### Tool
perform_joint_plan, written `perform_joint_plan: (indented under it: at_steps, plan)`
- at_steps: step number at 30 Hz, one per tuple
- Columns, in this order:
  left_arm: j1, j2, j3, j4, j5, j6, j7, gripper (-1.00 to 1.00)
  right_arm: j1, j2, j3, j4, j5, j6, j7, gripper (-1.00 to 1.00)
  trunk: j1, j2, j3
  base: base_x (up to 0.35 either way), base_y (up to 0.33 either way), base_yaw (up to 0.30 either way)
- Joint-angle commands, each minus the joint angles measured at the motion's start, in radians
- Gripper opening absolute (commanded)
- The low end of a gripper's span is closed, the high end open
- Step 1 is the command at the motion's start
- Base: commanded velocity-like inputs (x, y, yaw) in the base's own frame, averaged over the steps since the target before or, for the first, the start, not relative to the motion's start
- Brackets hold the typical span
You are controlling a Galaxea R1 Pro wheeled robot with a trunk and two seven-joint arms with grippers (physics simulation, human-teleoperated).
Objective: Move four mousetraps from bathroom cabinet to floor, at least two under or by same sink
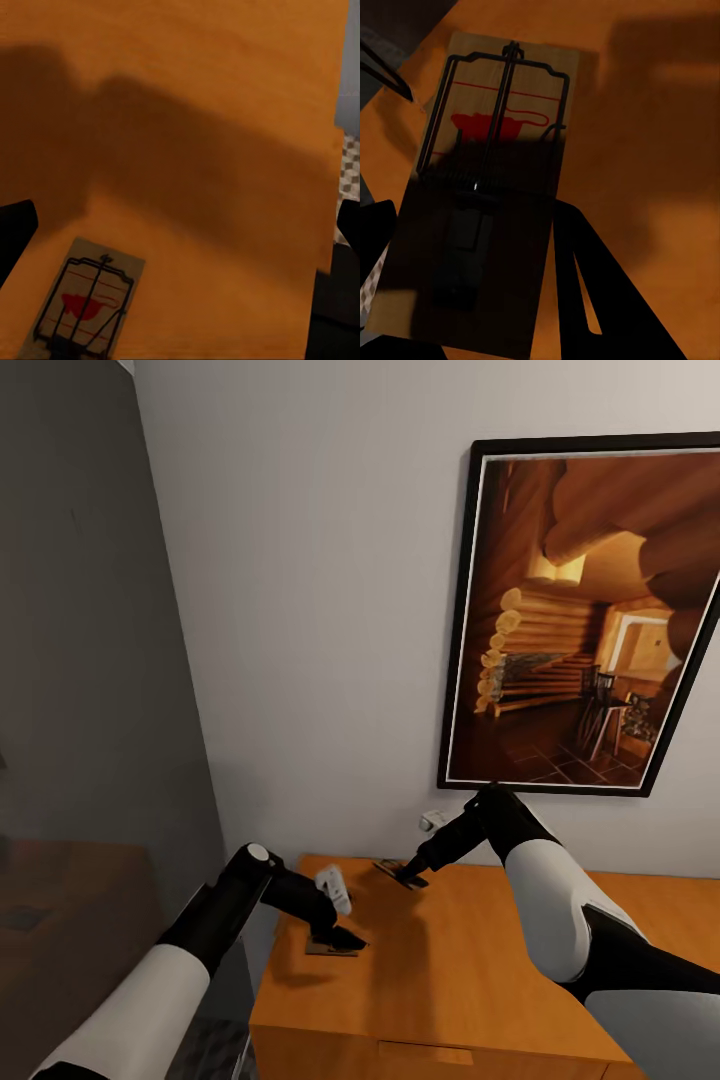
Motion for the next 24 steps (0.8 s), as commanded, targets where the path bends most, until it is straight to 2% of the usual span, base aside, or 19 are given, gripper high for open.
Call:
perform_joint_plan:
  at_steps: [1,14,15,24]
  plan:
    - [0.000,0.006,0.001,-0.006,0.000,0.006,-0.006,1.00,0.000,0.000,0.000,0.000,-0.001,0.006,0.003,-1.00,0.000,0.000,0.000,0.000,0.000,0.000]
    - [0.000,0.079,0.019,-0.079,-0.001,0.079,-0.079,1.00,0.000,0.001,0.000,0.001,-0.001,0.005,0.001,-1.00,0.000,0.000,0.000,0.000,0.000,0.000]
    - [0.000,0.150,0.019,-0.270,-0.002,0.278,-0.179,1.00,0.000,0.001,0.000,0.001,-0.001,0.006,0.001,-1.00,0.000,0.000,0.000,0.000,0.000,0.000]
    - [0.000,0.145,0.016,-0.272,0.000,0.284,-0.181,1.00,0.000,0.002,0.000,0.001,0.000,0.006,0.001,-1.00,0.000,0.000,0.000,0.000,0.000,0.000]
